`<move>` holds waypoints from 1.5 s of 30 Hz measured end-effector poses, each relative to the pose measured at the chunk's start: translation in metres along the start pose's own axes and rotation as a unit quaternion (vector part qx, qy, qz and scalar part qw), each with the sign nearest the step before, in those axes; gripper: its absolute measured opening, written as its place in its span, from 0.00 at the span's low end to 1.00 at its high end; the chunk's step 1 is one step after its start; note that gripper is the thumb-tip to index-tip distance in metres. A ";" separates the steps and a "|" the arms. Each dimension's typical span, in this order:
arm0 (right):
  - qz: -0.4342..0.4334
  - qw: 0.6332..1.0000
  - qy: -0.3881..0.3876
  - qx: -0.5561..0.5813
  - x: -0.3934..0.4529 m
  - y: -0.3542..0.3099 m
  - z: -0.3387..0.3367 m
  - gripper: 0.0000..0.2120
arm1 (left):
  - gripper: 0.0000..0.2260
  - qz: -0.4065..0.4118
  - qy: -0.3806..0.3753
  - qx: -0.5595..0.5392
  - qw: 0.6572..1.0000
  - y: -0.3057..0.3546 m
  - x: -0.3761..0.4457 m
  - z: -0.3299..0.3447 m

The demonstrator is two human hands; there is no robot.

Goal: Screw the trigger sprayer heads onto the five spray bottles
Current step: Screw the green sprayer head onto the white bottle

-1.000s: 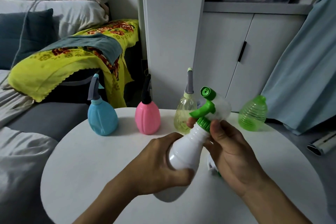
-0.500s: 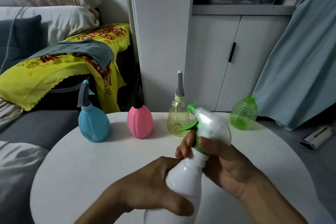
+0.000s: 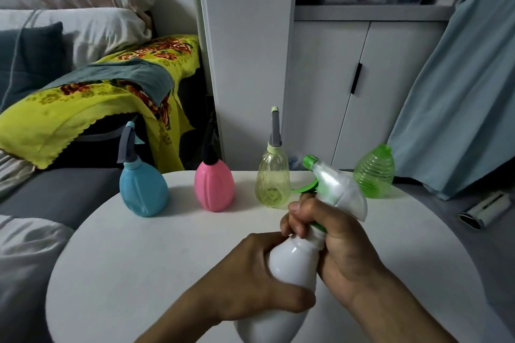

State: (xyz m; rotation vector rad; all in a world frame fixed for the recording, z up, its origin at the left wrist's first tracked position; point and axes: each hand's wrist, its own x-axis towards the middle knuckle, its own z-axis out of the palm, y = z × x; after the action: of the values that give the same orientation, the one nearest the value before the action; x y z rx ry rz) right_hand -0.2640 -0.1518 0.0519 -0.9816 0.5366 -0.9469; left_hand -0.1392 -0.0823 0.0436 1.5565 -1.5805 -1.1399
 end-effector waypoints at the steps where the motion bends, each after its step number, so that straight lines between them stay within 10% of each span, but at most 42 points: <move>1: -0.004 1.000 0.006 -0.005 0.000 -0.001 0.000 0.14 | 0.18 0.002 0.007 0.000 1.000 -0.001 0.001 0.001; 28: -0.058 0.986 0.145 0.053 0.019 -0.016 -0.023 0.21 | 0.32 0.059 0.189 0.090 0.976 -0.031 0.011 0.028; 35: -0.031 0.999 0.002 -0.026 0.015 -0.021 -0.029 0.06 | 0.38 0.068 0.171 -0.002 0.983 -0.034 0.014 0.018; 39: 0.022 0.992 -0.062 -0.107 0.012 -0.009 -0.027 0.13 | 0.32 0.078 0.144 -0.134 0.977 -0.030 0.025 0.014; 45: -0.047 0.950 0.118 -0.286 0.033 -0.007 -0.048 0.16 | 0.32 0.014 0.186 -0.060 0.981 -0.040 0.038 0.019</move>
State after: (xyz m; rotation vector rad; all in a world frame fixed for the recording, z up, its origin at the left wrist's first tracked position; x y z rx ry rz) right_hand -0.2858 -0.2034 0.0357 -1.4302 1.0108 -1.0243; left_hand -0.1427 -0.1142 -0.0055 1.5544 -1.2574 -0.8501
